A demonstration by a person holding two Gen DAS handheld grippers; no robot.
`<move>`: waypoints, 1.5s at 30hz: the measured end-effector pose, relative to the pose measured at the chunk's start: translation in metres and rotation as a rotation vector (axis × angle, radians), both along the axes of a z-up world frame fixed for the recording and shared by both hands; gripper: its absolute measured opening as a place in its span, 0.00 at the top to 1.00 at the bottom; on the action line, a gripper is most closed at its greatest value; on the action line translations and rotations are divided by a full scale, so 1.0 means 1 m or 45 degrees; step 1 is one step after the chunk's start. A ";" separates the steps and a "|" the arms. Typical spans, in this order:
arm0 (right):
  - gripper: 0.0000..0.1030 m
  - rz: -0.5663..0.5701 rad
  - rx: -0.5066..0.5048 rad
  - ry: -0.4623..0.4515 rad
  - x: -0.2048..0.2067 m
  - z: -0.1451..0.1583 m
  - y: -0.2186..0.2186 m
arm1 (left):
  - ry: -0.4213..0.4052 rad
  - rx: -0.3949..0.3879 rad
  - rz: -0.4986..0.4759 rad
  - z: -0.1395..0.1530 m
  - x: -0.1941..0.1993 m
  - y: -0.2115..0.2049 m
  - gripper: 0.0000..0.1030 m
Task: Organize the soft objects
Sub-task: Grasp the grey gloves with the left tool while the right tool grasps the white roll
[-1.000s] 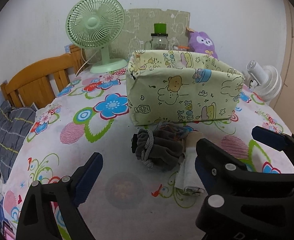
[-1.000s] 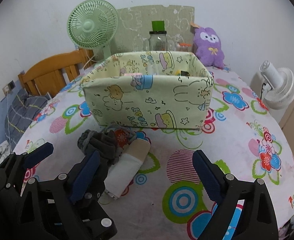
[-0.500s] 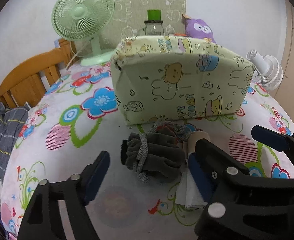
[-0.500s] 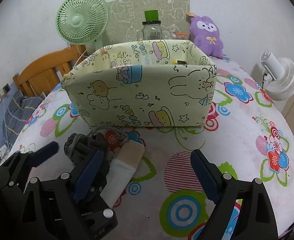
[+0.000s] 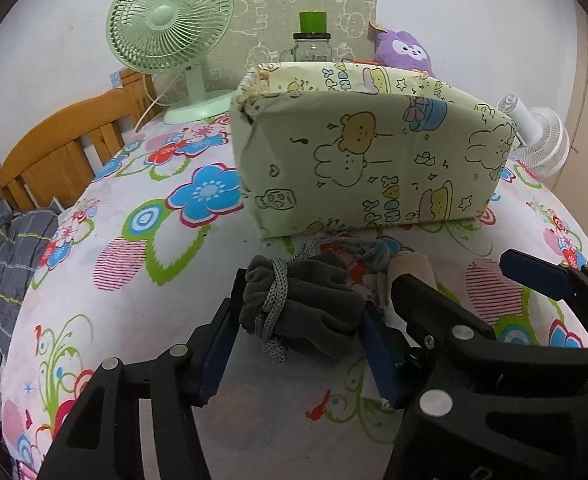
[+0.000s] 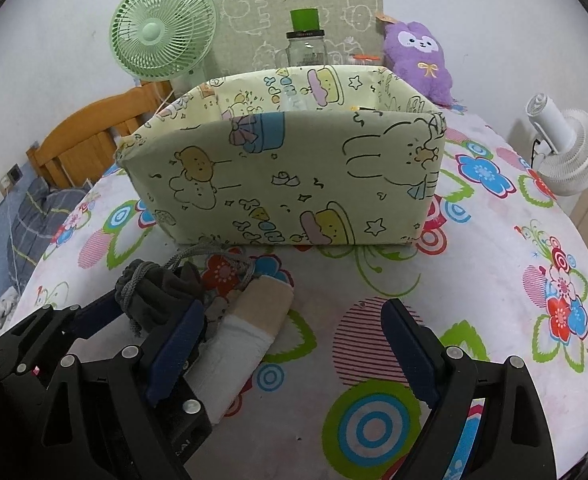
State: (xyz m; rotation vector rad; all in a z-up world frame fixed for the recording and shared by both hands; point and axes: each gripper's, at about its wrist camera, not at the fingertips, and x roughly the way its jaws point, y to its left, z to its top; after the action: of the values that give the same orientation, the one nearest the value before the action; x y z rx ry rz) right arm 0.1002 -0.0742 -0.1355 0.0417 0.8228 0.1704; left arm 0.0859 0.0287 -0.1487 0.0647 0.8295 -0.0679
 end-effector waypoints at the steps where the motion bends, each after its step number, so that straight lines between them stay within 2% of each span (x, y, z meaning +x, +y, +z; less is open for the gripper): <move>1: 0.10 0.004 -0.002 0.001 0.000 0.000 0.001 | -0.002 0.004 0.001 0.000 -0.002 0.001 0.40; 10: 0.18 0.036 -0.014 0.035 -0.006 -0.005 0.010 | -0.003 0.044 -0.019 -0.002 -0.018 0.001 0.40; 20: 0.36 0.074 -0.014 0.094 0.000 -0.013 0.020 | 0.012 0.029 -0.032 -0.005 -0.017 0.000 0.40; 25: 0.41 0.078 -0.022 0.075 0.002 -0.013 0.023 | 0.021 -0.002 -0.033 -0.006 -0.014 0.003 0.40; 27: 0.46 0.086 -0.020 0.070 0.003 -0.013 0.023 | 0.021 -0.006 -0.034 -0.006 -0.013 0.003 0.40; 29: 0.57 0.079 -0.041 0.069 0.004 -0.014 0.024 | 0.019 -0.005 -0.034 -0.006 -0.013 0.001 0.40; 34: 0.69 0.082 -0.029 0.060 0.003 -0.013 0.019 | 0.031 -0.029 -0.060 -0.005 -0.013 -0.003 0.40; 45: 0.73 0.056 -0.002 0.039 -0.007 -0.007 0.001 | 0.020 -0.023 -0.091 0.001 -0.021 -0.021 0.40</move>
State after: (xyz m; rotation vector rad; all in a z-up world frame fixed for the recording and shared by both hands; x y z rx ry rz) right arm 0.0934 -0.0733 -0.1422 0.0251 0.8550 0.2112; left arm 0.0645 0.0073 -0.1475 0.0769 0.8424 -0.1433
